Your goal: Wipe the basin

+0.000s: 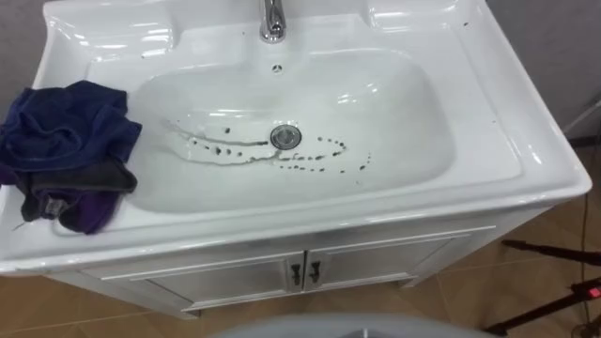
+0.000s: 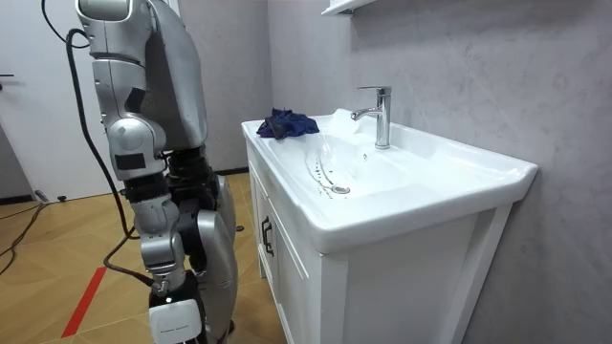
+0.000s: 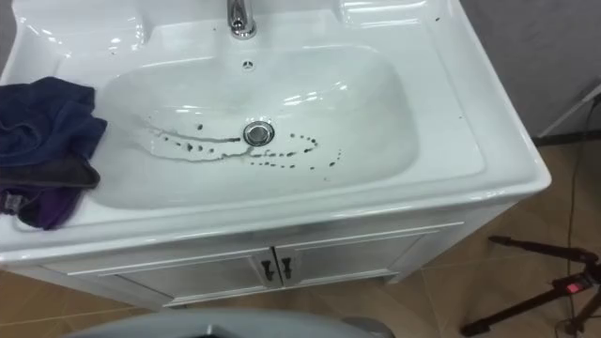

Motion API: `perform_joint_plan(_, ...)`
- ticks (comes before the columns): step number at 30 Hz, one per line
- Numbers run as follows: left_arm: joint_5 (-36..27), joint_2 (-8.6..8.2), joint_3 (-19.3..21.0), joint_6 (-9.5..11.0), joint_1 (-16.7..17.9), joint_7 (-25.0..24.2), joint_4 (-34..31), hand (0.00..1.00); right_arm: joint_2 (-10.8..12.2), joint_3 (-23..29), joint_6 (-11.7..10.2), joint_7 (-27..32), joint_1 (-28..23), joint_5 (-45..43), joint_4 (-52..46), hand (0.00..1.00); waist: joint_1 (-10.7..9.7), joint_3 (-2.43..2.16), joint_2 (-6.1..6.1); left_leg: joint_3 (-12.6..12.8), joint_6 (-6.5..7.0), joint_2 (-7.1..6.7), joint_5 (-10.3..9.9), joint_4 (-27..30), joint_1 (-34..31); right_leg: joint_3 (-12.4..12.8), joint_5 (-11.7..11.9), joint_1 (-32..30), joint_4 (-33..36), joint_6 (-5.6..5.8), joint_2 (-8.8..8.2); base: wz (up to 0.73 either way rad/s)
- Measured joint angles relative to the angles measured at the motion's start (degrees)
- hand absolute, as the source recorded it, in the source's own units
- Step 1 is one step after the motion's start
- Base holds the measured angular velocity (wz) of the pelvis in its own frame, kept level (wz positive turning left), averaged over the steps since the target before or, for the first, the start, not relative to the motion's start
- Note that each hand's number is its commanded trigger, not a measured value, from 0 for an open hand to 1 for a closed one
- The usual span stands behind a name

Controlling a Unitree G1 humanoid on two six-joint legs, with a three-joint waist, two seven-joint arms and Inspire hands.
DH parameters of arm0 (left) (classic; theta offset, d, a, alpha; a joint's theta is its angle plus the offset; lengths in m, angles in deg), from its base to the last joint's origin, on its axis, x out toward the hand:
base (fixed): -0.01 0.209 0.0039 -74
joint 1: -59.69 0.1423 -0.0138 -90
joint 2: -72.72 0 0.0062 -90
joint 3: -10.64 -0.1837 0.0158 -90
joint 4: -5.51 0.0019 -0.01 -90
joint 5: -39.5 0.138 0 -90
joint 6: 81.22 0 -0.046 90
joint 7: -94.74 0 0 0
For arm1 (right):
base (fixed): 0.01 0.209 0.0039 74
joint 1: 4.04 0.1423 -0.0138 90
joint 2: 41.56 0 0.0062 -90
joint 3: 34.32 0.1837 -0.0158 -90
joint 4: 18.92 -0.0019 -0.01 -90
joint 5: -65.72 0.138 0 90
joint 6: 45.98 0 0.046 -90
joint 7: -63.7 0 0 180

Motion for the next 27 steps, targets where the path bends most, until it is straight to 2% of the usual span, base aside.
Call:
perform_joint_plan(5,-2.01,0.08,-0.01,0.12,0.19,0.09,0.0,0.0,0.0,-0.12,0.01,-0.03,-0.01,0.43,0.15,0.0,0.12,0.06,-0.06,-0.33,0.0,-0.04,0.0,0.0,0.28,-0.05,-0.02,0.37,-0.07,0.01,-0.04,0.0)
perform_joint_plan(11,-4.16,0.16,-0.01,0.72,0.47,0.78,-1.84,0.0,-0.11,-0.23,0.02,0.2,-0.67,4.89,0.57,0.0,0.13,0.16,0.01,-1.33,-0.04,-0.05,-0.03,-0.13,0.27,-0.76,-0.02,0.74,-0.19,0.0,-0.04,0.06)
perform_joint_plan(15,-6.13,0.16,0.08,1.09,0.54,2.03,-2.09,0.0,-0.37,-0.58,0.02,0.26,-0.69,6.45,0.71,0.0,0.36,0.47,0.37,-1.41,-0.04,-0.03,-0.03,-0.35,0.23,-0.72,-0.02,0.67,-0.29,-0.01,0.02,0.02)
perform_joint_plan(17,-6.52,0.16,0.46,1.2,0.73,2.28,-2.08,0.0,-0.43,-0.56,-0.02,0.18,-0.68,6.47,0.81,0.0,0.39,0.46,0.45,-1.41,-0.04,-0.03,-0.03,-0.35,0.26,-0.75,-0.01,0.7,-0.37,-0.02,0.02,0.0)
perform_joint_plan(20,-8.93,0.26,2.7,1.22,1.24,3.19,-2.03,0.0,-0.49,-0.56,-0.67,0.01,-0.53,6.4,1.82,0.0,0.99,0.48,0.48,-1.41,-0.05,-0.03,-0.02,-0.27,0.31,-0.81,-0.02,0.66,-0.11,-0.02,0.02,0.0)
perform_joint_plan(22,-9.76,0.19,5.04,1.21,1.23,3.7,-2.15,0.0,-0.55,-0.53,-0.86,-0.22,-0.52,6.39,2.1,0.0,1.75,0.47,0.95,-1.45,-0.05,-0.03,-0.02,-0.15,0.31,-0.97,-0.02,0.78,-0.14,-0.02,0.02,0.03)
perform_joint_plan(23,-9.81,0.12,6.99,1.18,1.52,4.51,-2.82,0.0,-0.59,-0.53,-0.88,-0.37,-0.46,6.25,2.06,0.0,2.06,0.68,1.03,-1.69,-0.05,-0.02,-0.02,-0.16,0.3,-1.25,-0.02,0.84,-0.16,-0.02,0.02,0.09)
perform_joint_plan(24,-9.74,0.17,8.41,1.15,1.65,5.58,-4.1,0.0,-0.69,-0.5,-0.89,-0.42,-0.38,6.16,2.04,0.0,2.63,0.91,1.19,-1.98,-0.08,0.0,-0.04,-0.14,0.14,-1.46,-0.02,0.79,-0.14,-0.03,0.04,0.09)
perform_joint_plan(25,-9.68,0.2,9.2,1.14,1.63,6.17,-4.57,0.0,-0.86,-0.5,-0.88,-0.46,-0.37,6.15,2.04,0.0,3.01,0.94,1.26,-2.1,-0.11,0.01,-0.06,-0.13,-0.02,-1.55,-0.02,0.67,-0.11,-0.04,0.03,0.12)
perform_joint_plan(27,-11.71,0.25,14.26,1.34,1.74,10.65,-10.8,0.0,-1.35,-0.49,-0.88,-0.51,-0.38,6.13,2.01,0.0,3.89,0.96,1.44,-3.64,-0.15,-0.2,-0.06,-0.05,-1.21,-2.78,-0.02,0.39,-0.13,-0.07,-0.18,0.28)
